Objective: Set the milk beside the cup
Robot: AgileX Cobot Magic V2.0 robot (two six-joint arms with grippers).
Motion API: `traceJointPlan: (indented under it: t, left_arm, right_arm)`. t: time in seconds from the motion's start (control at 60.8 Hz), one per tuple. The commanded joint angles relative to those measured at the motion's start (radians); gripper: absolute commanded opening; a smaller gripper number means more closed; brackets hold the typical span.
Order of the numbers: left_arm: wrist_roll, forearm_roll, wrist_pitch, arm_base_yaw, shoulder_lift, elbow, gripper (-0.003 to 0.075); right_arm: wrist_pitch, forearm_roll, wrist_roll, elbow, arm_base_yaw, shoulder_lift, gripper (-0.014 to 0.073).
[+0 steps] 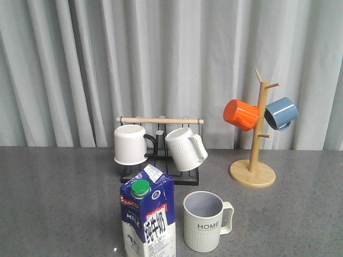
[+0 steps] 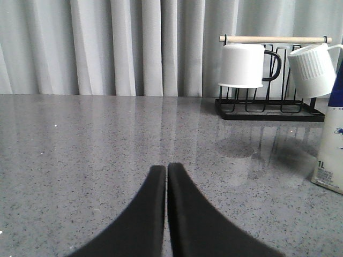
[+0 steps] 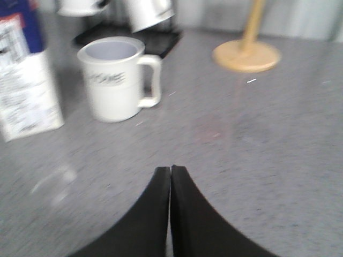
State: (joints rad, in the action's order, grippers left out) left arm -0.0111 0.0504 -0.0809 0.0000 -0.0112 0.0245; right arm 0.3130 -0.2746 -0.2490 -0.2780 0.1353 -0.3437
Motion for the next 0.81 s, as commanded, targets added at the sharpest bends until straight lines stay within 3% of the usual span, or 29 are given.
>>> traceJointPlan:
  t: [0.0, 0.312, 0.559, 0.789]
  left_arm:
    - [0.002, 0.001, 0.068, 0.001, -0.012, 0.020, -0.0008]
    - [0.002, 0.001, 0.068, 0.001, -0.012, 0.020, -0.0008]
    - [0.002, 0.001, 0.068, 0.001, -0.012, 0.020, -0.0008]
    - [0.002, 0.001, 0.067, 0.001, -0.012, 0.020, -0.0008]
  right_arm:
    - [-0.149, 0.047, 0.073, 0.037, -0.061, 0.061, -0.0005]
    - [-0.179, 0.450, 0.566, 0.199, -0.111, 0.260, -0.0005]
    - [-0.385, 0.492, 0.568, 0.318, -0.111, 0.335, -0.0005]
    - [-0.353, 0.489, 0.561, 0.314, -0.112, 0.337, -0.0005]
